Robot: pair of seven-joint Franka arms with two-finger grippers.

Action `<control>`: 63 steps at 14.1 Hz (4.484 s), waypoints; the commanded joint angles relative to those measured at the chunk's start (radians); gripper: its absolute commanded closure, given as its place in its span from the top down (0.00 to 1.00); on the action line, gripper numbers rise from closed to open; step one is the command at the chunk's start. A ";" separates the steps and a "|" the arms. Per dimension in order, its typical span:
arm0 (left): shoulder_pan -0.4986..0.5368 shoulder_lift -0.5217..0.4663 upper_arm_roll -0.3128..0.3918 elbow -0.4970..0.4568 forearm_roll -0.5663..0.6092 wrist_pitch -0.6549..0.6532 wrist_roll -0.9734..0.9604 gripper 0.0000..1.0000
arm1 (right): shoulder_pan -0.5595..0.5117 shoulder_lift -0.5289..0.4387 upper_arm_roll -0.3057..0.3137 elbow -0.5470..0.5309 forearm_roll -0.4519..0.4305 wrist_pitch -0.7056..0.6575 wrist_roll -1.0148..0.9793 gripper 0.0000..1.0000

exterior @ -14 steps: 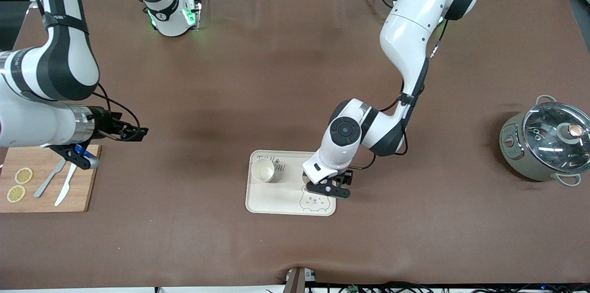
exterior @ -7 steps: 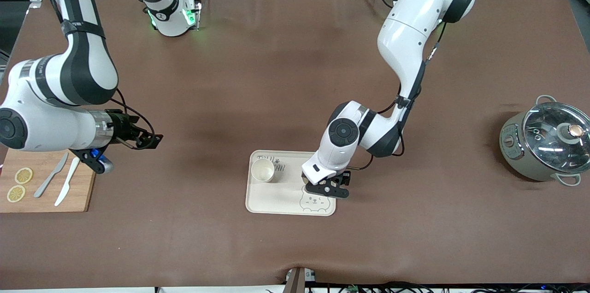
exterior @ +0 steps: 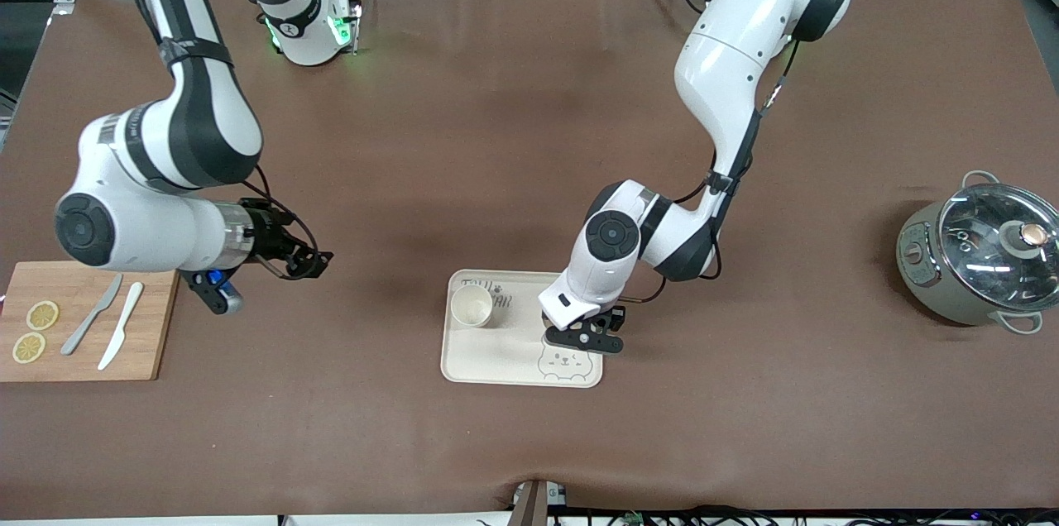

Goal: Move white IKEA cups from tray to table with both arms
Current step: 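Close the left gripper on the cup while the right gripper reaches the tray, then lift the cup with the left gripper while the right gripper grasps the other cup, then carry the cup toward the pot while the right gripper lifts its cup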

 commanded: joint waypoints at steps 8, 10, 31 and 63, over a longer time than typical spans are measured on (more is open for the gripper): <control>-0.004 0.000 0.018 0.024 0.017 -0.041 -0.018 0.00 | 0.084 0.055 -0.005 0.016 0.083 0.126 0.158 1.00; 0.010 -0.001 0.017 0.022 0.015 -0.041 -0.012 0.00 | 0.115 0.072 -0.007 0.016 0.072 0.141 0.233 1.00; 0.406 -0.727 -0.226 -0.945 -0.011 0.269 0.164 0.00 | 0.291 0.241 -0.010 0.036 0.041 0.546 0.555 1.00; 1.444 -0.798 -0.869 -1.429 0.218 0.539 0.539 0.00 | 0.325 0.319 -0.009 0.047 -0.049 0.669 0.666 0.00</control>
